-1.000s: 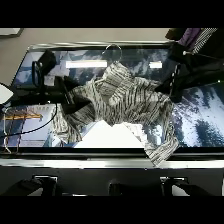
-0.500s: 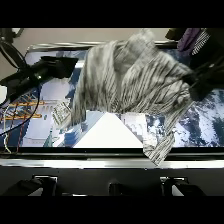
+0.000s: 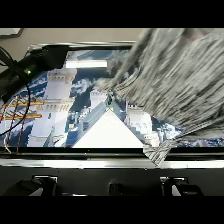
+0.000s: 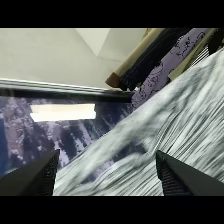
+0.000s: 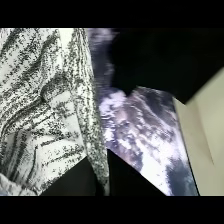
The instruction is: Fold the clothes and pants, and hang the long-sleeved shirts on hangers.
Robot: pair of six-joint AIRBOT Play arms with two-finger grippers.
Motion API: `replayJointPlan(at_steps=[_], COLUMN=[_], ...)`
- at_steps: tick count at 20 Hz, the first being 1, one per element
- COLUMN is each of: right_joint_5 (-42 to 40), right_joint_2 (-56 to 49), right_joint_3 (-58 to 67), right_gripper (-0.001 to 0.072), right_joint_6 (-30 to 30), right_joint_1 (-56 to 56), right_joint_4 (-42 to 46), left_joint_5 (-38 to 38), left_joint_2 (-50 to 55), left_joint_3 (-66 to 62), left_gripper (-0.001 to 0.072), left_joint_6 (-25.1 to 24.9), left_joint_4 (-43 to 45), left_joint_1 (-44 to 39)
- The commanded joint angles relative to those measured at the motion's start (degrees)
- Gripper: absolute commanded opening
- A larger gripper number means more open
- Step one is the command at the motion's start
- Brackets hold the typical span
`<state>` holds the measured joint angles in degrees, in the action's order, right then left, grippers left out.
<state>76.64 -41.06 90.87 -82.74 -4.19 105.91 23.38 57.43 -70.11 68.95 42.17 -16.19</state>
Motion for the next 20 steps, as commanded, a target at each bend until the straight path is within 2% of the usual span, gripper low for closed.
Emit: replayJointPlan(at_steps=[1,3,6,11,13,15,17,20], right_joint_5=[1.2,2.1,7.1,2.2,-3.0,-6.3,-8.4,-9.0], right_joint_2=[1.2,-0.4,-3.6,-7.1,-8.6,-10.5,-13.0,-16.6], right_joint_3=[0.8,0.8,1.3,1.4,1.5,3.2,6.7,10.9], right_gripper=[0.0022,0.0022,0.0022,0.0022,0.0022,0.0022,0.0022,0.0022], right_joint_6=[-19.3,-25.0,-35.2,-40.5,-45.0,-46.7,-46.2,-41.3], right_joint_1=[0.0,0.0,0.0,-0.2,-4.2,-10.1,-15.3,-20.8], right_joint_4=[16.1,23.3,39.9,49.9,50.0,47.1,43.3,38.6], left_joint_5=[-0.3,-0.3,-0.3,-0.1,-0.1,-0.1,-0.1,-0.1], left_joint_2=[-0.1,-0.1,-0.1,0.0,0.0,0.1,0.1,0.1], left_joint_3=[0.0,0.0,0.0,0.0,0.0,0.0,0.0,0.0], left_gripper=[0.0685,0.0685,0.0684,0.0679,0.0678,0.0678,0.0678,0.0677], left_joint_6=[0.1,0.1,0.1,0.1,0.1,0.1,0.1,0.1], left_joint_4=[0.0,0.0,0.0,0.0,0.0,0.0,0.0,0.0], left_joint_1=[0.0,0.0,0.0,0.0,0.0,0.0,0.0,0.0])
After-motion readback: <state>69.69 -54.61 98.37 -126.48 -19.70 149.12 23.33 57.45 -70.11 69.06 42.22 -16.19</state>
